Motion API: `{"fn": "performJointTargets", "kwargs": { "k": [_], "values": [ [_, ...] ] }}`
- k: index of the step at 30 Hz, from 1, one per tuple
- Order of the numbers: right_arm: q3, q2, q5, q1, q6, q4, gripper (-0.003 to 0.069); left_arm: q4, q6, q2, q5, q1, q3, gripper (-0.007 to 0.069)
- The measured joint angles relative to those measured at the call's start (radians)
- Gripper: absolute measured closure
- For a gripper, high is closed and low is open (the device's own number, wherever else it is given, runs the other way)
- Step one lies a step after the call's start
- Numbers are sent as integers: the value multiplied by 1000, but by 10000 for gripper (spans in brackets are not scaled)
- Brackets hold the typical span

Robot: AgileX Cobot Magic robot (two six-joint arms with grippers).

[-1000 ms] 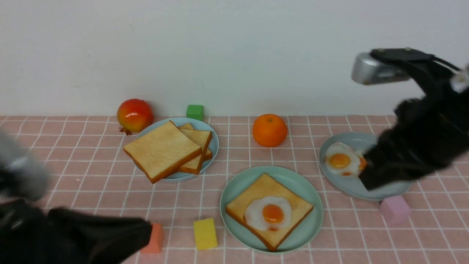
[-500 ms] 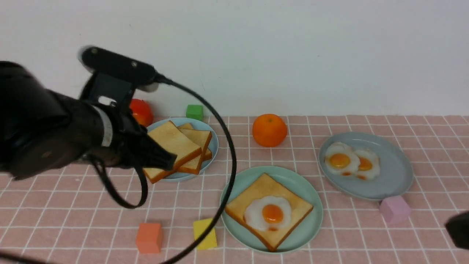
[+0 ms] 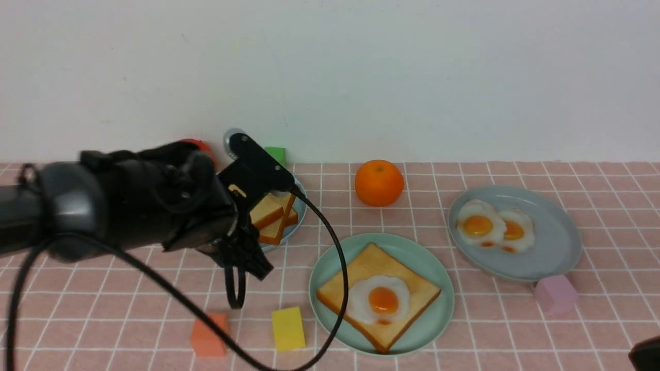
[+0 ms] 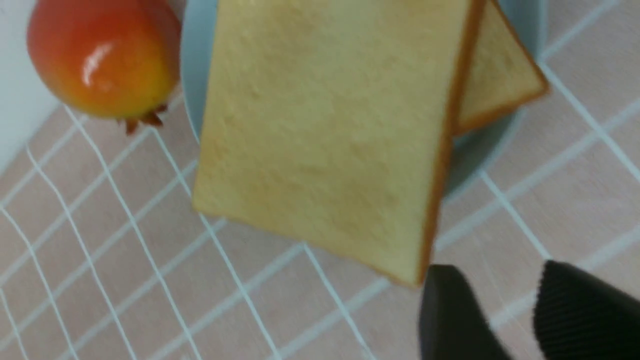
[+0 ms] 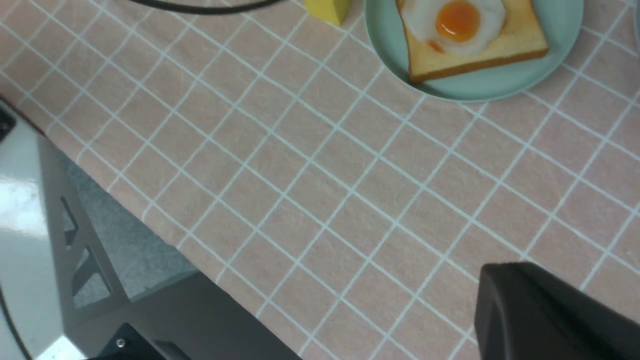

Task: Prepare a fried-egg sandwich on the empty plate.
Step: Use the left arm to grab a slice of bread

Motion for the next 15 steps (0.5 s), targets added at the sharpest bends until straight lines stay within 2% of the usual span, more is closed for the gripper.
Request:
{"fn": "performJointTargets", "kwargs": {
  "k": [4,8,11,15],
  "values": [
    [0,-1,-2,0,-2,18,653,141,-113,69,-9,0,-25,193],
    [0,-1,-4,0,-2,29,653,256,-219,113,-13,0,-40,174],
    [0,-1,-4,0,-2,45,653,282,-265,132,-37,0,-42,173],
    [0,-1,-4,0,-2,50,653,294,-271,145,-52,0,-47,172]
  ]
}}
